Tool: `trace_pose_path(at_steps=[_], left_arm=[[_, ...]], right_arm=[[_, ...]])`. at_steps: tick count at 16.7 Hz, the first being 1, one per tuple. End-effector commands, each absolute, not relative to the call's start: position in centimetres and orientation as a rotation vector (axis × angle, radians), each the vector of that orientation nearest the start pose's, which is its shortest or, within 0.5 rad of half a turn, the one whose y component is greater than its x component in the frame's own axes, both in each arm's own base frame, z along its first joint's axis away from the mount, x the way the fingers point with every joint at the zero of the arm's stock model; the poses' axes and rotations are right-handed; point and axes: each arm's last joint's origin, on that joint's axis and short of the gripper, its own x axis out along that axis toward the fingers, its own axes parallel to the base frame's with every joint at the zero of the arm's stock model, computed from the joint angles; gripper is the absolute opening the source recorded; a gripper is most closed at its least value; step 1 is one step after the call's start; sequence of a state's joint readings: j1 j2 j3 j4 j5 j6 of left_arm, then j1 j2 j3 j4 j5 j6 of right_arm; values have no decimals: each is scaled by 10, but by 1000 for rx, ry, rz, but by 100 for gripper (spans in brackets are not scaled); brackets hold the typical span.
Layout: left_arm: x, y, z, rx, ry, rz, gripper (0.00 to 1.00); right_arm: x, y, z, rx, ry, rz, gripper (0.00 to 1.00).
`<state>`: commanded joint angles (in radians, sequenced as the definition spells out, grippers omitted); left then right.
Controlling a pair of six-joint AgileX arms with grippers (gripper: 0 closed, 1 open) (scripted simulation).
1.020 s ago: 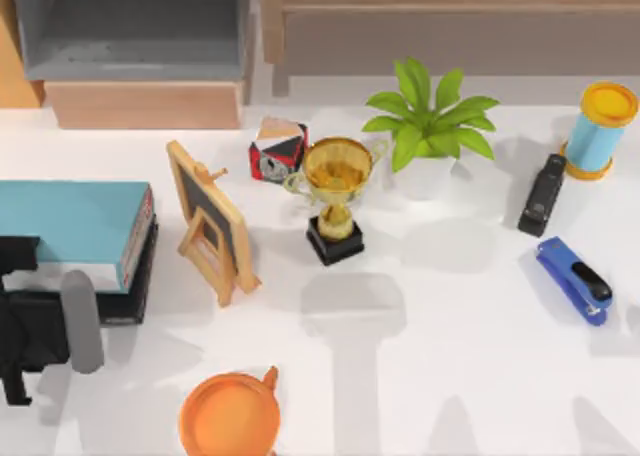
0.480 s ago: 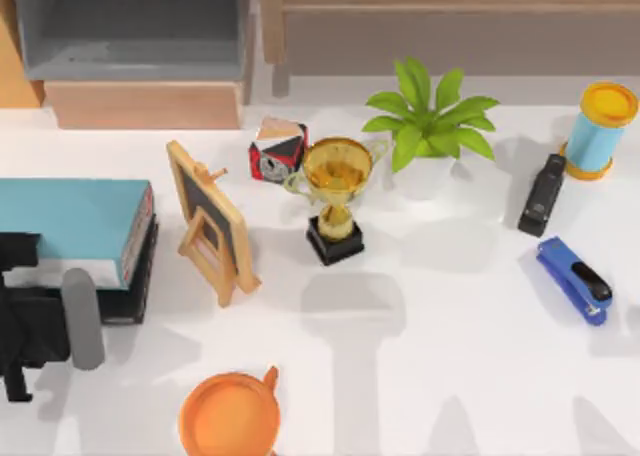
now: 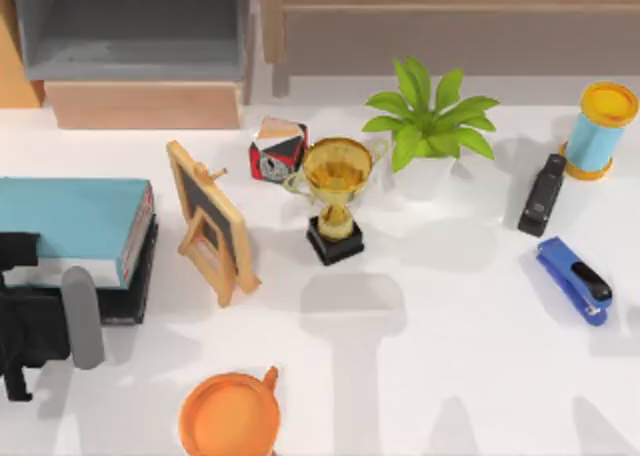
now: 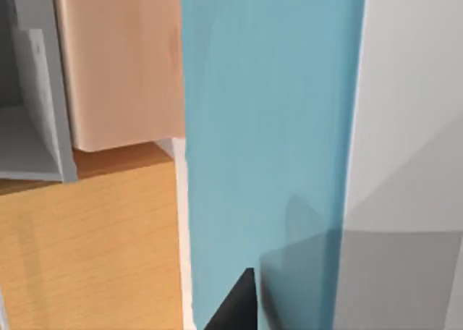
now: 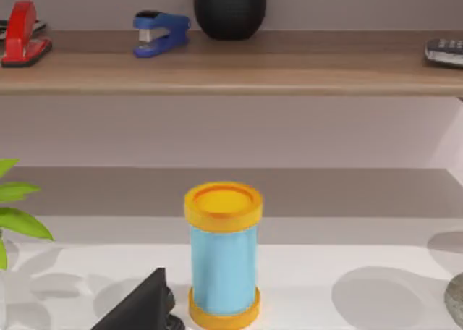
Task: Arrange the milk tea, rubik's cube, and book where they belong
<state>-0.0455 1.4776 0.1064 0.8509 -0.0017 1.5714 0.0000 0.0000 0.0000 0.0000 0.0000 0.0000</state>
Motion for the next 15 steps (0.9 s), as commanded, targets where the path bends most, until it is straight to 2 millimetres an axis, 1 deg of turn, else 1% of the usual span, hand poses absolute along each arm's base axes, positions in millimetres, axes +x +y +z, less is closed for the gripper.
trace_pose_path(at_steps=[9, 10, 15], left_arm=[[193, -9, 85, 1534, 382, -434, 98], [193, -9, 85, 1534, 382, -434, 100], [193, -9, 85, 1534, 382, -434, 100]], right_arm=[[106, -1, 160, 0, 0, 0, 100], [106, -1, 160, 0, 0, 0, 100], [106, -1, 160, 0, 0, 0, 100]])
